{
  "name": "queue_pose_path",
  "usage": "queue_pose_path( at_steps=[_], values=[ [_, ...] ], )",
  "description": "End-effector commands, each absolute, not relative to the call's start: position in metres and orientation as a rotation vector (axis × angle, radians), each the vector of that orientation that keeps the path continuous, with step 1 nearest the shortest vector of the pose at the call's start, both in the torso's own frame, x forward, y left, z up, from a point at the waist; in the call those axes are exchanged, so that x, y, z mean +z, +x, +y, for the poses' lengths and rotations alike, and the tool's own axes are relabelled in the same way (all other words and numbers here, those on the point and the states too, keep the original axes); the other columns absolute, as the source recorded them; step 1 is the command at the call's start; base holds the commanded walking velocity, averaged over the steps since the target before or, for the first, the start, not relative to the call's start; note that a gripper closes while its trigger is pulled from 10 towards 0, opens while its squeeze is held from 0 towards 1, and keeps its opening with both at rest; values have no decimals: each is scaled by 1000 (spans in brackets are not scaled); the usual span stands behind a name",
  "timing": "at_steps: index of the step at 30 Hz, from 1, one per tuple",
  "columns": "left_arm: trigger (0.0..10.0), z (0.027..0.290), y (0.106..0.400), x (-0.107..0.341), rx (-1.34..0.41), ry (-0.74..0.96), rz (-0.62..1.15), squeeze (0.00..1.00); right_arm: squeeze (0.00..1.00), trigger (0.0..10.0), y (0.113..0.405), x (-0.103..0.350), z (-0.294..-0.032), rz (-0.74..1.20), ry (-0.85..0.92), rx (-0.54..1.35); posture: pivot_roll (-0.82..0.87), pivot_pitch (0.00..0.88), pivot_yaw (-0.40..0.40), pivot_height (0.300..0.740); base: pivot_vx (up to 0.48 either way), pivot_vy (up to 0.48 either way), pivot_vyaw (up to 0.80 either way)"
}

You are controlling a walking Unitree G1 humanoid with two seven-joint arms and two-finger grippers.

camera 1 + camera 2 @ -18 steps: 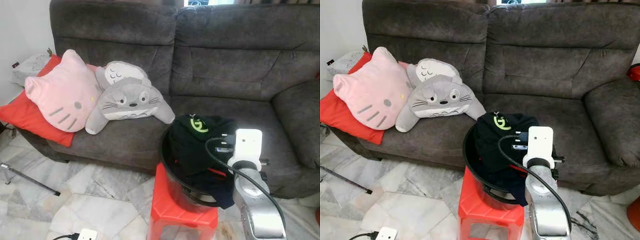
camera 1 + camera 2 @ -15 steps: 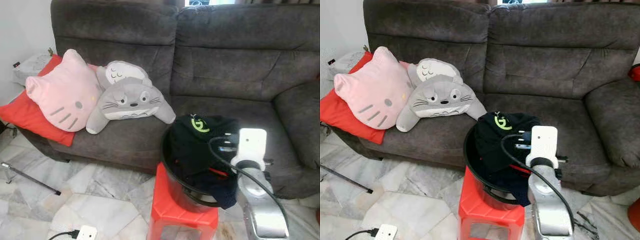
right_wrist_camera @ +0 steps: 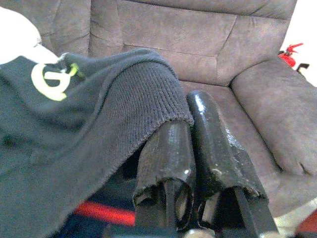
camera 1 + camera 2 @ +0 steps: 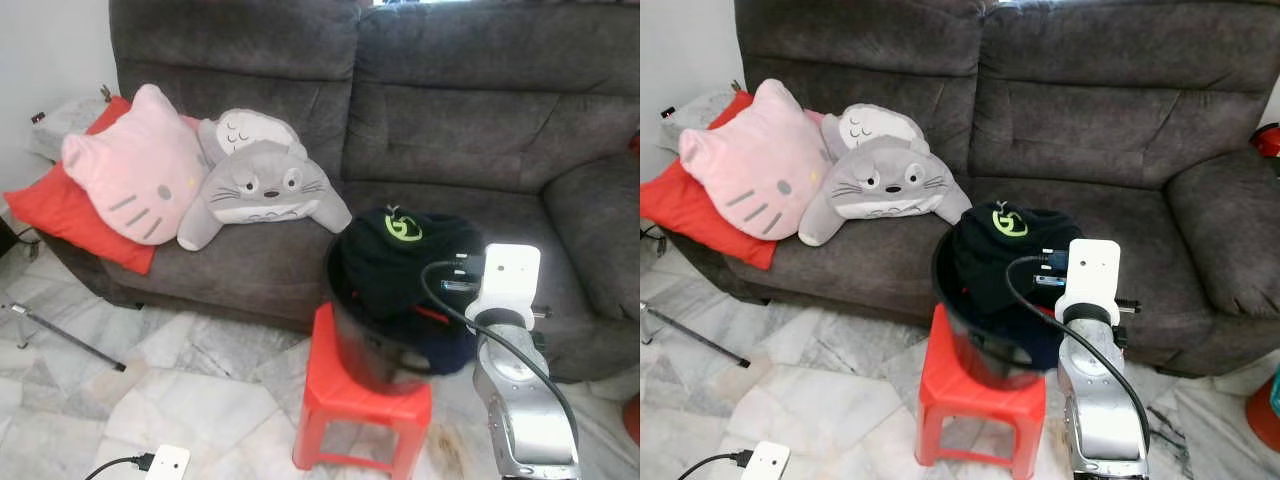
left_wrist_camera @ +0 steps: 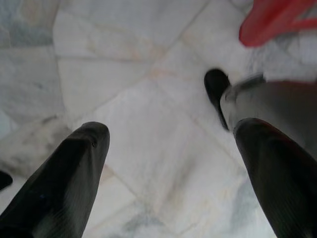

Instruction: Hang hanger

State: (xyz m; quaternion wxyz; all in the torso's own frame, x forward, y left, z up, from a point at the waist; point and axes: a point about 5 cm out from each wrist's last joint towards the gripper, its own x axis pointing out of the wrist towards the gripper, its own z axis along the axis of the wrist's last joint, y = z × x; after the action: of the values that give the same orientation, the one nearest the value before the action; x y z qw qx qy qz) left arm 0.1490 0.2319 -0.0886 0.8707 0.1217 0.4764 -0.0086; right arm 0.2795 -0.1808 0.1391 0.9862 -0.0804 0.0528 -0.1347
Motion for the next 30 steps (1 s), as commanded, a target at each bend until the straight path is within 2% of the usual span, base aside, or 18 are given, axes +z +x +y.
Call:
queue_pose_path(
  at_steps=[1,13,30],
  values=[
    [10000,239,141,-90,-1,256,1024,0,0,10000,280,141,-178,95,-156,-266,-135,0,39,740,-371,0,0],
    [10000,231,125,-97,1,251,1056,0,0,10000,284,145,-181,86,-167,-269,-133,0,33,740,-372,0,0],
    [10000,214,126,-101,-14,245,1048,0,0,10000,285,150,-180,44,-172,-266,-139,0,34,740,-374,0,0]
  ],
)
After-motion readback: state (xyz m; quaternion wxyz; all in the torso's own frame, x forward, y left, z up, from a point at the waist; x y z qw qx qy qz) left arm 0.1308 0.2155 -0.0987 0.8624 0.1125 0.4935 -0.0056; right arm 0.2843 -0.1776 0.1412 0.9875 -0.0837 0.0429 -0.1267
